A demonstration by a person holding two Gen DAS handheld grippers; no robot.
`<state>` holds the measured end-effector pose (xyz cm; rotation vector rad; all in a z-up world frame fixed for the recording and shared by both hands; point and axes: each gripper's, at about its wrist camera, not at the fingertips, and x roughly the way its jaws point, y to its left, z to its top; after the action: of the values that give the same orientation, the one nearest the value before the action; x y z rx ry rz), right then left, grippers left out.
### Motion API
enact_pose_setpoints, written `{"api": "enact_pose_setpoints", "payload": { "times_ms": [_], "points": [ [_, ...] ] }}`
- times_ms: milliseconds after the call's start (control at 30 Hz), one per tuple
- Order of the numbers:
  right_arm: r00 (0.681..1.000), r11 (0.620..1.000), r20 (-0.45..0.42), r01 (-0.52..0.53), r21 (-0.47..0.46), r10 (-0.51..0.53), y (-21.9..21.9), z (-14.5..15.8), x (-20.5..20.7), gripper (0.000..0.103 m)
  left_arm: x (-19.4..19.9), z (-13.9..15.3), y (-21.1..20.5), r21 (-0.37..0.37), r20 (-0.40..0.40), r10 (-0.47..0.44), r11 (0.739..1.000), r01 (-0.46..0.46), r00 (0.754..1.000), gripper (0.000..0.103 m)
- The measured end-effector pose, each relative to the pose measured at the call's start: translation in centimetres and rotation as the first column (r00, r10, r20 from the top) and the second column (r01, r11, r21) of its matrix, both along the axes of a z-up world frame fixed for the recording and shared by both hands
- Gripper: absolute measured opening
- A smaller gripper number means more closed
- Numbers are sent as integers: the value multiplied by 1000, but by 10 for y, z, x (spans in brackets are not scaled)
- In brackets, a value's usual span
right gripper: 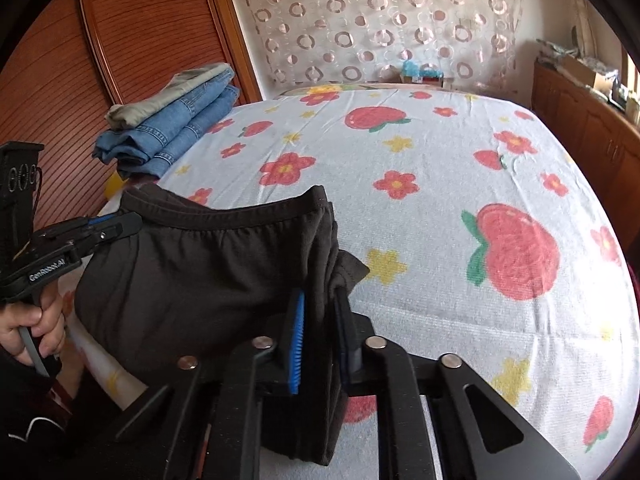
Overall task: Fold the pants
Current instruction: 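Grasp the waistband with both grippers and lift it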
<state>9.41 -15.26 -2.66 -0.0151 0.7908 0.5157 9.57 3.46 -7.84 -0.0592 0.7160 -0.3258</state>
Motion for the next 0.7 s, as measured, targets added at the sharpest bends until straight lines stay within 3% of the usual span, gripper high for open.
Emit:
{"api": "enact_pose_setpoints", "payload": {
  "times_ms": [300,700],
  "points": [
    [999,1000,48,-5,14,4,-1,13,-14,8,-15,26,-3,-29,76,-20,999,22,997,12],
    [984,1000,180,-12,21,9,-11,61,-33,8,-25,68,-7,-29,187,-24,999,30,982,12]
  ]
}}
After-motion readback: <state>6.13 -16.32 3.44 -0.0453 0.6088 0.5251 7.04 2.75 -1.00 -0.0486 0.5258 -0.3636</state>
